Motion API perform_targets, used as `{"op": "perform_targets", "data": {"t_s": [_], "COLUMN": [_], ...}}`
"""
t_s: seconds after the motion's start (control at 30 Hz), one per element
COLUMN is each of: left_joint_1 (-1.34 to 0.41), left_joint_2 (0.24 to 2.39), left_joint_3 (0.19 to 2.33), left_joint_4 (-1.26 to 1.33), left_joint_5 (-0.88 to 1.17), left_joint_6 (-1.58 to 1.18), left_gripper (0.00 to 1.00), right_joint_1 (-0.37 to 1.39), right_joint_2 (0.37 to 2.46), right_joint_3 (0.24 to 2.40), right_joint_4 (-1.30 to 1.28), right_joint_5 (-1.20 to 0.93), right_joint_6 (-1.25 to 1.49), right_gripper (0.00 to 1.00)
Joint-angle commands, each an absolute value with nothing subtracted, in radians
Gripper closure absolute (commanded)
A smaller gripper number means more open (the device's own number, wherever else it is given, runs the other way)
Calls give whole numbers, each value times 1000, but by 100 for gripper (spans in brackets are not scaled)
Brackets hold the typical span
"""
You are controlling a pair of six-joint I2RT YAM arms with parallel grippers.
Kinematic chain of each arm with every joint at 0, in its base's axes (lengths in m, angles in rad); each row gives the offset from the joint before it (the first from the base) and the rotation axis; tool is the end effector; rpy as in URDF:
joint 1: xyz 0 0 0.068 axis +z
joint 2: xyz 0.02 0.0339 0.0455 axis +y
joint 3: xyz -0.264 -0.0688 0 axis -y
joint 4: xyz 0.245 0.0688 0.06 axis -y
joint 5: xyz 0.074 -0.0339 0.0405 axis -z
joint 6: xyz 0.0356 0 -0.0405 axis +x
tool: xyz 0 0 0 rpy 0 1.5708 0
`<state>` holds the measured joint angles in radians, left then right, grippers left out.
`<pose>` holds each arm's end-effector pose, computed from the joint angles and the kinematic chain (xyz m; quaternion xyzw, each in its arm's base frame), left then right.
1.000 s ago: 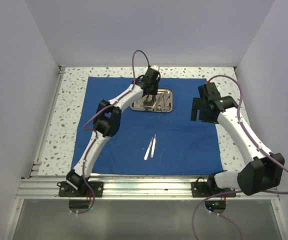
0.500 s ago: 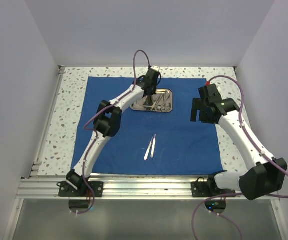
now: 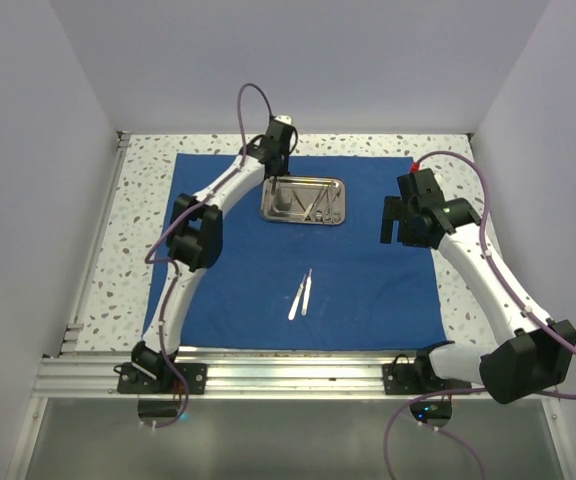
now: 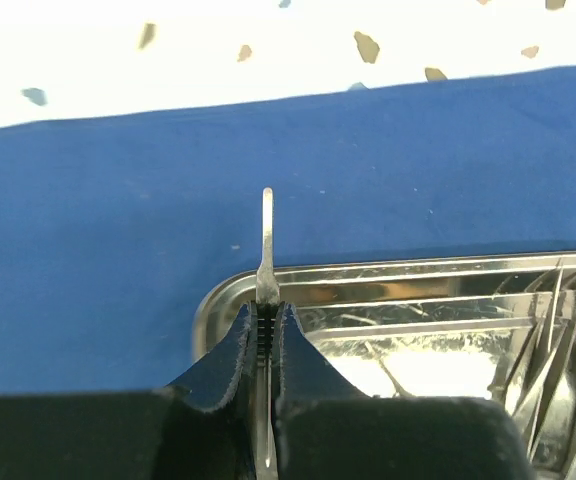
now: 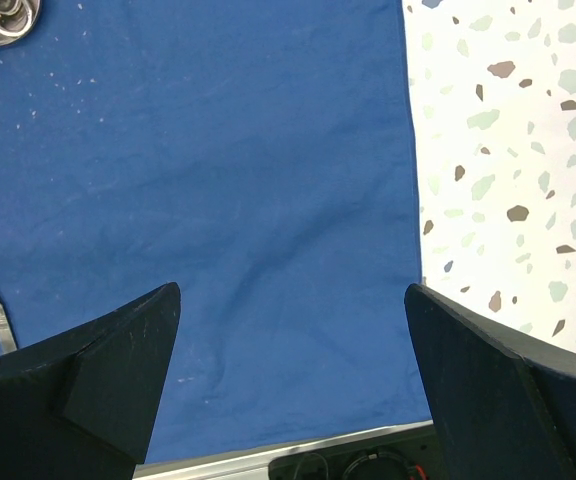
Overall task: Open and lay out the surgical kit
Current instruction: Pick up the medical item from the container, then place the medical item in the surgical kit.
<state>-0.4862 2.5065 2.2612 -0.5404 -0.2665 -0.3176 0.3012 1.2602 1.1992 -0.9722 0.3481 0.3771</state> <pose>0.5007 -0.2540 0.1922 0.0265 0.9168 -0.0353 0.3970 0.2352 0.0604 0.3175 0.0820 0.9471 -0.0704 0.3022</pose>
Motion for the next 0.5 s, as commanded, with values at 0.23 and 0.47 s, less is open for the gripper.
{"op": "perform_targets", "data": {"t_s": [0.23,0.47], "left_joint_1": [-492,-659], "left_joint_2": [2160,1860], "left_joint_3": [1975,1508], "left_joint_4": [-514,-466], "left_joint_5": [-226,-215], "left_joint_6": [-357,-488], "left_gripper": [100,100], "right_joint_1": [305,305], "right_joint_2": [1219,1204], "right_joint_3": [1255,1276], "right_joint_4": [-950,-956], "right_joint_5": [324,284], "right_joint_6": [388,402], "right_gripper": [2,2]}}
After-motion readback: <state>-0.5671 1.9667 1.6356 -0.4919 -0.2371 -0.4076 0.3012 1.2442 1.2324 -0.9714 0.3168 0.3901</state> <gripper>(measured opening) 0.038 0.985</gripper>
